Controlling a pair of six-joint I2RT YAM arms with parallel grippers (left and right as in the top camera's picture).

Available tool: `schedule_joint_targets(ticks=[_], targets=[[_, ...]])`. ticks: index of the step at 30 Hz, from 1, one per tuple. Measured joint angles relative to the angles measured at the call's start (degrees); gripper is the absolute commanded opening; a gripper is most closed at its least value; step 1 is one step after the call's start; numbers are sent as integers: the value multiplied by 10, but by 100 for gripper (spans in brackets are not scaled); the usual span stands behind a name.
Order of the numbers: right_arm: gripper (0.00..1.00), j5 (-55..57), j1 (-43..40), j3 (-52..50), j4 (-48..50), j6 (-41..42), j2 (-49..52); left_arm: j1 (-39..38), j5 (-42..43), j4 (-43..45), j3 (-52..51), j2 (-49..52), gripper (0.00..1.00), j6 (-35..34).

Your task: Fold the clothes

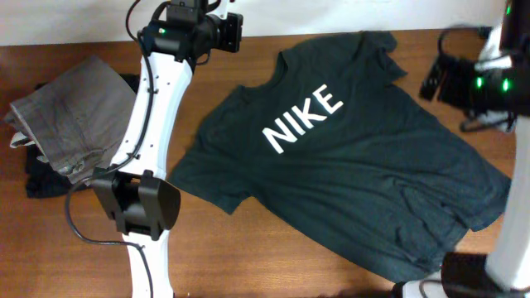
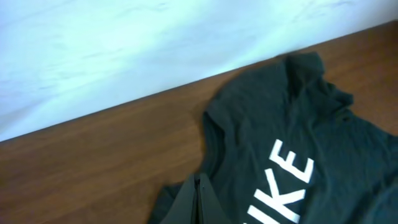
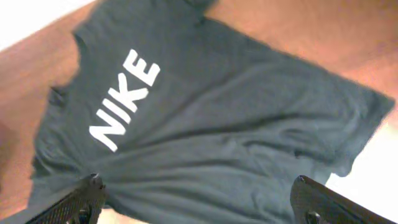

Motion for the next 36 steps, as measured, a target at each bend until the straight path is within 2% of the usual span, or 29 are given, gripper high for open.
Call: schedule_joint_targets(ticks=[8,13,18,22,27,36], targets=[[100,33,0,-225,33,7,-55,-23,17,2,0,1,0,4],[82,37,-3,-353,119,19,-63,-49,28,44,3,32,0,18],[80,34,-52,-472,218,31,-47,-66,59,109,5,111,0,24],[80,25,-104,-521,284,33,-26,-68,72,180,4,168,0,27],[80,19,-128,-533,307,33,-8,-68,79,235,4,215,0,28],[81,14,-128,-534,314,33,1,-68,62,146,4,253,0,61]])
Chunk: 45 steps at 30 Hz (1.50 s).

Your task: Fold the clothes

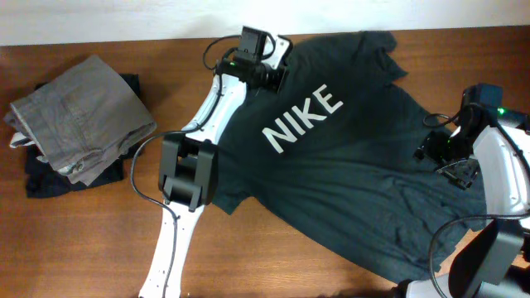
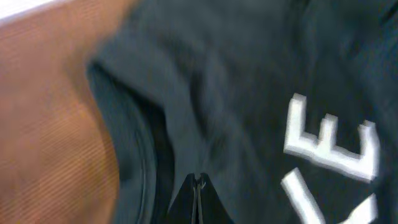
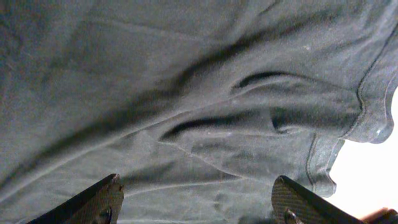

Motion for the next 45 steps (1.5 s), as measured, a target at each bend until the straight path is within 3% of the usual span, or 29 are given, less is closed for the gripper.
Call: schedule_joint_targets(ticks=[13,26,31,37,43,45], targets=[[81,0,0,0,0,0,0,45,-61,-142,1,2,0,21],[81,3,0,0,0,0,0,87,-73,-184,5,-1,0,21],[76,11,0,0,0,-1,0,96,-80,-196,6,-2,0,10],[58,29,-13,0,-4,0,12,120,-81,-197,7,-3,0,-20],[22,25,-86,0,5,2,57,143,-75,-205,41,-3,0,-28],[19,18,-112,0,14,-1,78,144,-75,-210,77,-3,0,-29]])
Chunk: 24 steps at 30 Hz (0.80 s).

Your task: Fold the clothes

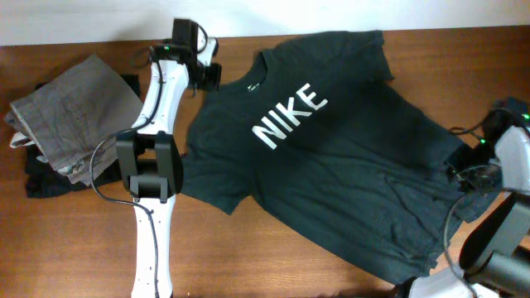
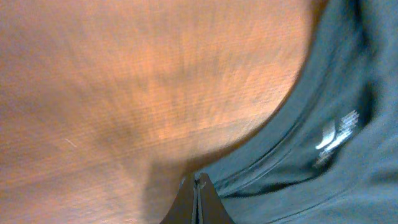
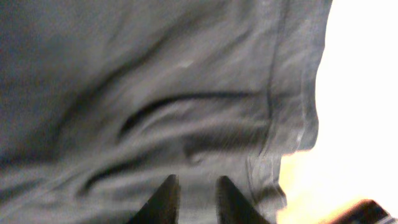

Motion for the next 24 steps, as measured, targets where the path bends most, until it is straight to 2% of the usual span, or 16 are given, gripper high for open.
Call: schedule_joint_targets(ticks=[3,7,12,24], targets=[[16,-5,-27,0,19,-2,32,-7,0,-11,59,0,0,-2],[4,-10,-40,0,73,-16,76,-22,3,-30,99,-1,0,-2],[4,-16,-48,0,131,-17,129,-34,5,-48,101,-1,0,-3],[4,-18,-54,47,255,-57,169,-25,4,-66,101,-1,0,-4]])
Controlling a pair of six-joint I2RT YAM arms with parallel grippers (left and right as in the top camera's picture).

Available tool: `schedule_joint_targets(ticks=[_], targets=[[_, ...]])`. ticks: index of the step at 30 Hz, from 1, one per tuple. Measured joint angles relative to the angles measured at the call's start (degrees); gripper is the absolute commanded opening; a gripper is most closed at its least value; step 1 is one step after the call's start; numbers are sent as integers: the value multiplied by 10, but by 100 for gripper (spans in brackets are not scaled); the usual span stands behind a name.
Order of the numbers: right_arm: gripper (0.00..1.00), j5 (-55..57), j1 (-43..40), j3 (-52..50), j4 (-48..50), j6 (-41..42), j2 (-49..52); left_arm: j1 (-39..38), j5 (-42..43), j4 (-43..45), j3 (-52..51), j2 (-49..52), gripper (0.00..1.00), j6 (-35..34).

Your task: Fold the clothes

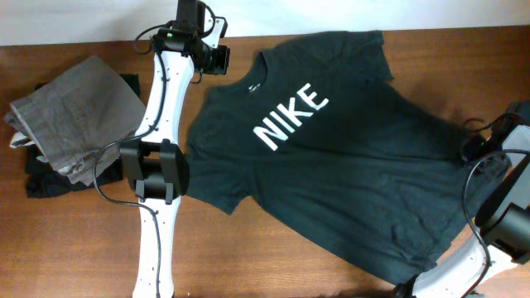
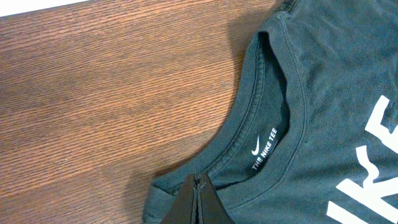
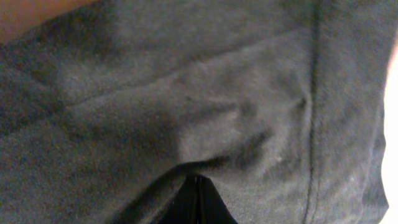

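Note:
A dark green T-shirt (image 1: 348, 157) with white NIKE lettering lies spread face up on the wooden table (image 1: 83, 240). My left gripper (image 1: 217, 60) is at the shirt's shoulder beside the collar. In the left wrist view its jaws (image 2: 198, 180) are shut on a small fold of that shoulder, just below the neck label (image 2: 264, 149). My right gripper (image 1: 476, 151) is at the shirt's right edge near the hem. Its jaws (image 3: 198, 180) are shut on bunched fabric (image 3: 155, 93).
A pile of grey folded clothes (image 1: 79, 116) sits at the table's left, over a dark garment (image 1: 45, 178). The white wall runs along the far edge. My right arm's base (image 1: 497, 232) stands at the table's right end.
My right gripper's narrow gap has shut fully on the hem fabric, and it sits a little farther back. My left gripper has moved slightly right and back. The shirt's right side lies flatter.
My left gripper hung shut above the table's far edge and my right one open above the shirt. Then the left was low at the collar and the right open over the hem. Later the shirt lay farther left, and now both ends are pinched.

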Motion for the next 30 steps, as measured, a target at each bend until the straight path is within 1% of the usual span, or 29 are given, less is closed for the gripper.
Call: schedule_joint_targets(ticks=[11,12,14,15,16,18,22,24,25,27,30], targets=[[4,-19,0,11,168,-31,33,0,0,-9,0,0,0,0],[10,-31,0,11,186,-38,37,-1,0,-5,0,0,0,0],[14,-49,0,16,188,-46,41,-2,3,2,0,0,0,0],[18,-63,-1,26,177,-50,44,-2,7,8,0,0,0,0],[26,-70,-1,36,162,-52,47,-3,13,13,0,0,0,0],[32,-92,-1,76,98,-57,57,-5,25,25,0,0,0,0],[47,-119,-1,205,-54,-64,66,-14,47,59,3,0,0,-2],[54,-124,-1,276,-114,-63,66,-23,54,84,5,0,0,-2],[57,-128,-1,317,-141,-66,66,-28,56,98,5,0,0,-2],[59,-132,-1,372,-194,-66,64,-43,60,132,6,0,0,-2],[60,-136,0,417,-256,-68,61,-66,62,177,7,0,0,-2]])
